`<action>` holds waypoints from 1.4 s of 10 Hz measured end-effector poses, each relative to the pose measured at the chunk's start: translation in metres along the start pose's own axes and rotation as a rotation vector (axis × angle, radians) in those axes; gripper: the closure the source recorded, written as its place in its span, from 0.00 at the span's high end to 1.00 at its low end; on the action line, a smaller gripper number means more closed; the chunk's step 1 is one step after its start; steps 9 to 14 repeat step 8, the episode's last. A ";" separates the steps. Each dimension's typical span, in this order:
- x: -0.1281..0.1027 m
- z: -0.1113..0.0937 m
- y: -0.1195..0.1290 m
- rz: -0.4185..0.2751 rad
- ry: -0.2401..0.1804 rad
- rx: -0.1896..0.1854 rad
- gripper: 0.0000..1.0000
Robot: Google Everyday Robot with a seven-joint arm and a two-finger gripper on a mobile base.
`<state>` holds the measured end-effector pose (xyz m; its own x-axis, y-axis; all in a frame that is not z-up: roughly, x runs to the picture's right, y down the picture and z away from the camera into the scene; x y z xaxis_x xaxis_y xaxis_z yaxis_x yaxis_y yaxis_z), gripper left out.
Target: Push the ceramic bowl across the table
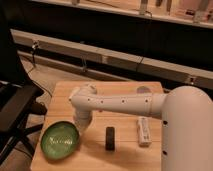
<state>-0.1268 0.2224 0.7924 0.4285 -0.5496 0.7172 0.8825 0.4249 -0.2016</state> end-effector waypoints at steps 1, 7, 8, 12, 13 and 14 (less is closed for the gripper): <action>-0.001 0.000 -0.001 -0.002 -0.001 0.001 0.01; -0.007 0.003 -0.008 -0.028 -0.022 0.007 0.01; -0.008 0.003 -0.009 -0.033 -0.024 0.009 0.01; -0.008 0.003 -0.009 -0.033 -0.024 0.009 0.01; -0.008 0.003 -0.009 -0.033 -0.024 0.009 0.01; -0.008 0.003 -0.009 -0.033 -0.024 0.009 0.01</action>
